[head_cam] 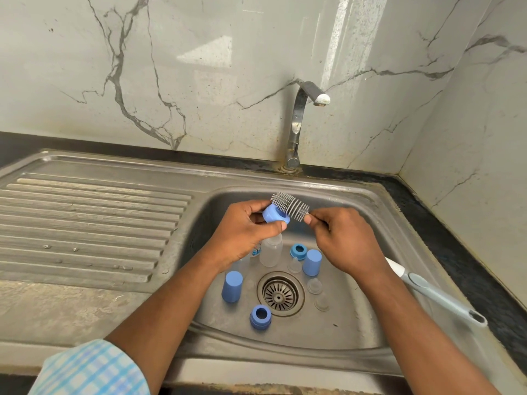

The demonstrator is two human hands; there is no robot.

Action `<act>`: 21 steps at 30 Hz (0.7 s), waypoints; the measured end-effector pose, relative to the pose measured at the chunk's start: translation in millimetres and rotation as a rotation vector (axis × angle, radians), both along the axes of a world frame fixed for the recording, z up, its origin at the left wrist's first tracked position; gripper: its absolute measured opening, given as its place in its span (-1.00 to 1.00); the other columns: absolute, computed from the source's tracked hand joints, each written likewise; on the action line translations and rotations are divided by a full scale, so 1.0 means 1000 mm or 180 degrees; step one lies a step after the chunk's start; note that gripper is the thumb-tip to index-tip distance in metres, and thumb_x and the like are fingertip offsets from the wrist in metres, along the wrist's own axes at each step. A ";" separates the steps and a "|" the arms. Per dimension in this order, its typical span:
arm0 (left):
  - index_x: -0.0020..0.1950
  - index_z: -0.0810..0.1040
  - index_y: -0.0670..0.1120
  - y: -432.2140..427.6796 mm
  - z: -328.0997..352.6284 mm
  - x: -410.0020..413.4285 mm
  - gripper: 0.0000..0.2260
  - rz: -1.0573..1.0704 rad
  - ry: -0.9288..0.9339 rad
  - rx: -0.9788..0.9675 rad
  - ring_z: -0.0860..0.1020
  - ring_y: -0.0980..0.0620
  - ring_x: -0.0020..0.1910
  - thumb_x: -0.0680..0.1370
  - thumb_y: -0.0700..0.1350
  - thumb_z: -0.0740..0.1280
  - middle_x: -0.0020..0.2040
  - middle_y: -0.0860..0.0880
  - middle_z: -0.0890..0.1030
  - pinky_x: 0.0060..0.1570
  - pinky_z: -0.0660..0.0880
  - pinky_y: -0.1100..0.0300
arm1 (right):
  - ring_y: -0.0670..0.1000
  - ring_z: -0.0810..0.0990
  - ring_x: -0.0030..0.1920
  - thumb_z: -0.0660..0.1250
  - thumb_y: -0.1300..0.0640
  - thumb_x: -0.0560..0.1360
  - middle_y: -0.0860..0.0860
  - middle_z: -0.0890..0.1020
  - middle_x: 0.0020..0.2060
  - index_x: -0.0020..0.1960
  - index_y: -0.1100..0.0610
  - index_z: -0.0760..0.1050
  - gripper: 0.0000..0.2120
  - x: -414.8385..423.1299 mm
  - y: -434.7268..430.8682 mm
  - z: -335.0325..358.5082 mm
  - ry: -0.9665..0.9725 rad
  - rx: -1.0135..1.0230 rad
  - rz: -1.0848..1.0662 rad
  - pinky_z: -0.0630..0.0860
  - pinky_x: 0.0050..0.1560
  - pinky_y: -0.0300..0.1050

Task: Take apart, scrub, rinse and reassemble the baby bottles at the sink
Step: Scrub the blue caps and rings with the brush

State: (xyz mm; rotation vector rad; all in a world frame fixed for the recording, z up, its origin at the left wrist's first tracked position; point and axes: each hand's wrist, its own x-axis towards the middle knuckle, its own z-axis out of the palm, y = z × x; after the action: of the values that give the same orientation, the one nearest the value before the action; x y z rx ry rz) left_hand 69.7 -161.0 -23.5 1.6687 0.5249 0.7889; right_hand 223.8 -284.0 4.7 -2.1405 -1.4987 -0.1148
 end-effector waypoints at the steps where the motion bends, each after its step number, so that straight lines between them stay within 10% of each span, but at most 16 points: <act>1: 0.19 0.65 -0.07 -0.002 0.000 0.001 -0.69 -0.0019 0.0003 -0.0005 0.67 0.10 0.04 0.47 -0.29 0.48 0.03 0.03 0.72 0.04 0.58 0.25 | -0.02 0.48 -0.38 0.23 -0.05 0.62 -0.07 0.54 -0.41 0.00 0.02 0.65 -0.75 0.001 0.000 0.000 -0.0021 -0.0010 -0.0058 0.31 -0.36 -0.13; 9: 0.16 0.66 -0.04 0.004 0.002 -0.002 -0.67 0.0183 -0.0287 -0.0439 0.67 0.08 0.05 0.45 -0.30 0.50 0.03 0.01 0.72 0.16 0.57 0.13 | -0.06 0.33 -0.48 0.25 -0.02 0.62 -0.06 0.39 -0.54 -0.32 -0.03 0.43 -0.66 0.000 -0.005 0.006 0.0318 -0.0150 0.0329 0.24 -0.40 -0.13; 21: 0.10 0.63 -0.10 0.002 0.002 0.006 -0.76 0.0219 -0.0910 -0.1387 0.67 -0.02 0.06 0.48 -0.34 0.43 0.01 -0.07 0.72 0.11 0.60 0.13 | -0.07 0.32 -0.50 0.25 -0.02 0.62 -0.06 0.37 -0.55 -0.30 0.00 0.44 -0.68 0.000 -0.004 0.007 0.0307 0.0126 0.0205 0.21 -0.42 -0.13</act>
State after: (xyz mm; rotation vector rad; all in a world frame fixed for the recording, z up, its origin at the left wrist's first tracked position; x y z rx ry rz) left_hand 75.2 -159.4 -21.3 1.1212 0.5111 0.8749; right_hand 223.3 -288.0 11.8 -2.0351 -1.4956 -0.0180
